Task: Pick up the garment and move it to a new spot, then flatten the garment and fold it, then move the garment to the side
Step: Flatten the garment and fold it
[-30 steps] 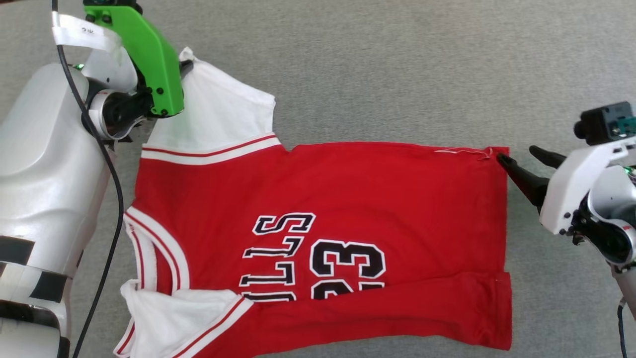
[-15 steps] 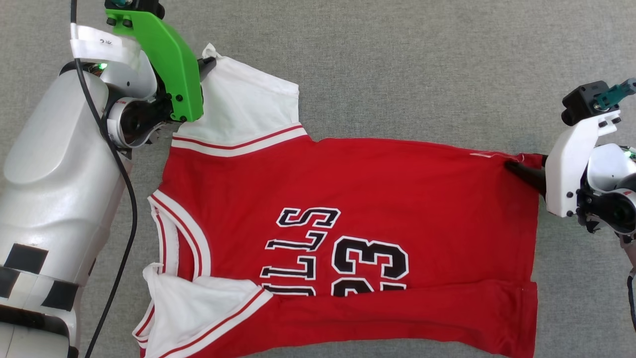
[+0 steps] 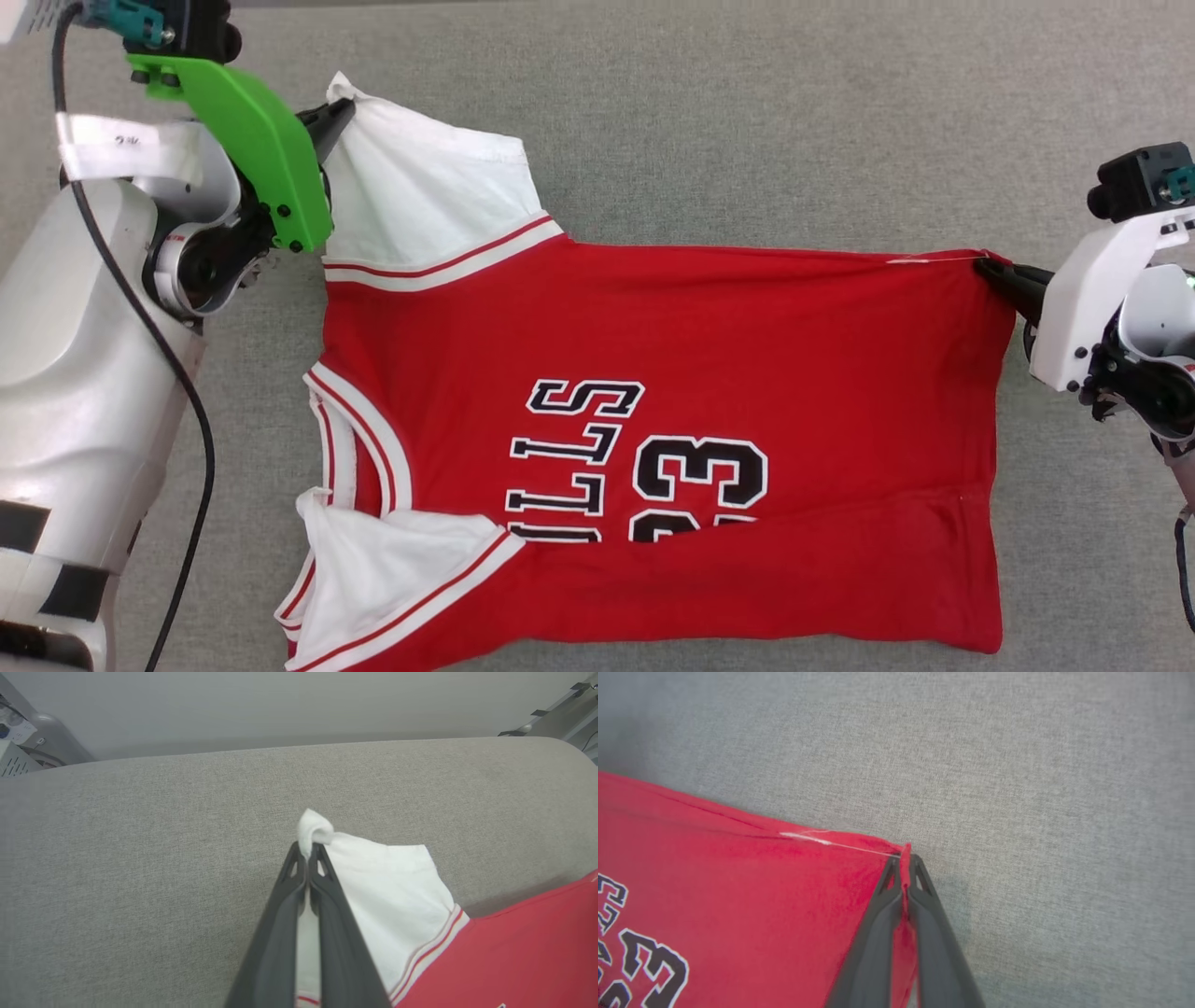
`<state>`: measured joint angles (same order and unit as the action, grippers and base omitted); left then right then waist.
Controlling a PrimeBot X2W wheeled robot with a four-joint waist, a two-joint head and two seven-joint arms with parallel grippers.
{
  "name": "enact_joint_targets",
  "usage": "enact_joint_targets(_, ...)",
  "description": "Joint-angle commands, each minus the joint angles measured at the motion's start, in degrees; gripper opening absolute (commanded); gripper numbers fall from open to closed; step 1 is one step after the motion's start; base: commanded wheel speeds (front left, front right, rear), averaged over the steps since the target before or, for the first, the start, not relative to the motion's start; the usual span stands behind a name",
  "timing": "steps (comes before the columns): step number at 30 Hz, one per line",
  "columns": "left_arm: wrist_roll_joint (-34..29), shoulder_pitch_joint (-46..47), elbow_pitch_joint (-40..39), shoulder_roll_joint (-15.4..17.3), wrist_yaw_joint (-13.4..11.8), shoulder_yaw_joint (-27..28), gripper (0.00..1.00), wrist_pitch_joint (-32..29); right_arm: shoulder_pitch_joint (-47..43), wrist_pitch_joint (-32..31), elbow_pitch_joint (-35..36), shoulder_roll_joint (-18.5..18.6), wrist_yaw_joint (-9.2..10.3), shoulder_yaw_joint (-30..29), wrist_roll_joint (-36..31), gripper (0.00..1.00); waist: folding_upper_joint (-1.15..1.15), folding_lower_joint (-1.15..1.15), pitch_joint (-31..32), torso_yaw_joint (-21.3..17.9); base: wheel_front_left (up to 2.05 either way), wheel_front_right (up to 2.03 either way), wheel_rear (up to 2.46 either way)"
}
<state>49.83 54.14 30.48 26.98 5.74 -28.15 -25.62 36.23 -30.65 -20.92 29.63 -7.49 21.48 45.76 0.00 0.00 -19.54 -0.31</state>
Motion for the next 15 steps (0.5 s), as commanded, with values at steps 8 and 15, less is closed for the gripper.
enact_joint_targets(8, 2.65, -12.39, -5.61, 3.02, -1.51, 3.49, 0.00, 6.36, -7.34, 5.82, 1.14, 0.32, 0.00, -0.46, -0.34, 0.00, 0.00, 0.00, 6.04, 1.04, 0.00, 0.00, 0.00)
enact_joint_targets(15, 6.93, -28.97, -13.70, 4.24, -4.77, 7.22, 0.00, 11.68, -17.54, 10.31, 4.34, -0.88, 0.00, -1.39, -1.68, 0.00, 0.00, 0.00, 9.63, 2.02, 0.00, 0.00, 0.00)
